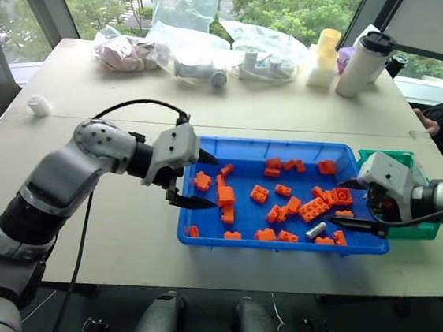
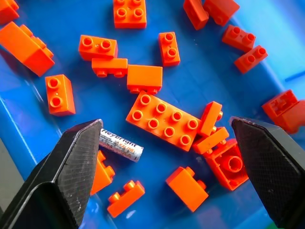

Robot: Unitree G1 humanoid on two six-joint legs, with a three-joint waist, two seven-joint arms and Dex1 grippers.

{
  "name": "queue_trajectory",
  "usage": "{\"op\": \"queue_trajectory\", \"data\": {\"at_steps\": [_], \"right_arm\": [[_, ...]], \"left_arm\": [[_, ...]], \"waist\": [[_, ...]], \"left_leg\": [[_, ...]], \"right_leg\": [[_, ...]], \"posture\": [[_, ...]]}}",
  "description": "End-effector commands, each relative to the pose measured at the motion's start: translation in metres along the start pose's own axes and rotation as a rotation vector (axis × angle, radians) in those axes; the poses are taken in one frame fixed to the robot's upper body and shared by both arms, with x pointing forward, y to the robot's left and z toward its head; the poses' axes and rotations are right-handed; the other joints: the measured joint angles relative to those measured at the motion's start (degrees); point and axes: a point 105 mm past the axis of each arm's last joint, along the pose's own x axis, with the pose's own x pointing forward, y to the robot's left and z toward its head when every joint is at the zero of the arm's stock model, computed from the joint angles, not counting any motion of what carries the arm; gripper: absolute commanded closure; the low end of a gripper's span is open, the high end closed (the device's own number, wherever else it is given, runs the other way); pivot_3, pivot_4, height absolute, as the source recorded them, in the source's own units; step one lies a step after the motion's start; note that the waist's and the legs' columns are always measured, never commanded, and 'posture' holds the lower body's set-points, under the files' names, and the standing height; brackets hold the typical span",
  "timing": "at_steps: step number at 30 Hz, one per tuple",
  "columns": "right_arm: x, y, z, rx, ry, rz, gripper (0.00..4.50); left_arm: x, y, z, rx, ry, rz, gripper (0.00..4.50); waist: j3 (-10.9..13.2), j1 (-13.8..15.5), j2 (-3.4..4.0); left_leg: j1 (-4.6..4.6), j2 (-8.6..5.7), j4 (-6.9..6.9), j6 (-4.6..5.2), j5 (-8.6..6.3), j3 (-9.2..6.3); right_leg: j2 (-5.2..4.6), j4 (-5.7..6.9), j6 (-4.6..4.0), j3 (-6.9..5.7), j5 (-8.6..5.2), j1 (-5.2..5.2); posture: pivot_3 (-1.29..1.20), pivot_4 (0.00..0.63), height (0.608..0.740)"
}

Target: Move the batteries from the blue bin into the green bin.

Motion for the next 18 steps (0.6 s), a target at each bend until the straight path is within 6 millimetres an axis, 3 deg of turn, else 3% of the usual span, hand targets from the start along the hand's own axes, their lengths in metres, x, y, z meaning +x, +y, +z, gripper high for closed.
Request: {"op": "queue_trajectory", "data": {"at_steps": [1,7,13,16,18], "right_arm": [[0.004,0.005,0.005,-0.164,0.04,0.091,0.06],[0.018,0.01,-0.009,-0.331,0.13,0.226,0.06],[0.027,0.008,-0.009,-0.378,0.12,0.293,0.06],[0.032,0.008,-0.012,-0.395,0.123,0.339,0.93],[0.035,0.006,-0.013,-0.412,0.124,0.347,1.93]], "left_arm": [[-0.003,-0.006,0.008,0.058,0.006,-0.021,0.0],[-0.001,-0.007,0.006,0.061,0.016,0.001,0.0],[0.0,-0.007,0.004,0.052,0.013,0.02,0.0],[-0.001,-0.008,0.002,0.046,0.015,0.029,0.0],[-0.002,-0.008,0.001,0.042,0.017,0.035,0.0]], "waist": [[0.0,-0.1,0.0],[0.0,0.0,0.0],[0.0,0.0,0.0],[0.0,0.0,0.0],[0.0,0.0,0.0]], "left_leg": [[0.0,0.01,-0.02,0.0,0.0,0.0],[0.0,0.01,-0.01,0.0,0.0,0.01],[-0.01,0.0,0.0,-0.01,0.0,0.0],[0.0,0.0,0.0,-0.01,0.0,0.0],[0.0,0.0,0.0,-0.01,0.01,0.0]], "right_leg": [[0.01,0.0,0.0,0.0,0.0,-0.01],[0.01,0.0,0.0,0.0,0.0,-0.02],[-0.02,0.0,0.0,0.0,0.0,-0.02],[-0.02,0.0,0.0,0.0,0.0,-0.01],[-0.02,0.01,0.0,0.0,0.0,-0.02]], "posture": [[0.0,0.15,0.74],[0.0,0.15,0.74],[0.0,0.15,0.74],[0.0,0.15,0.74],[0.0,0.15,0.74]]}}
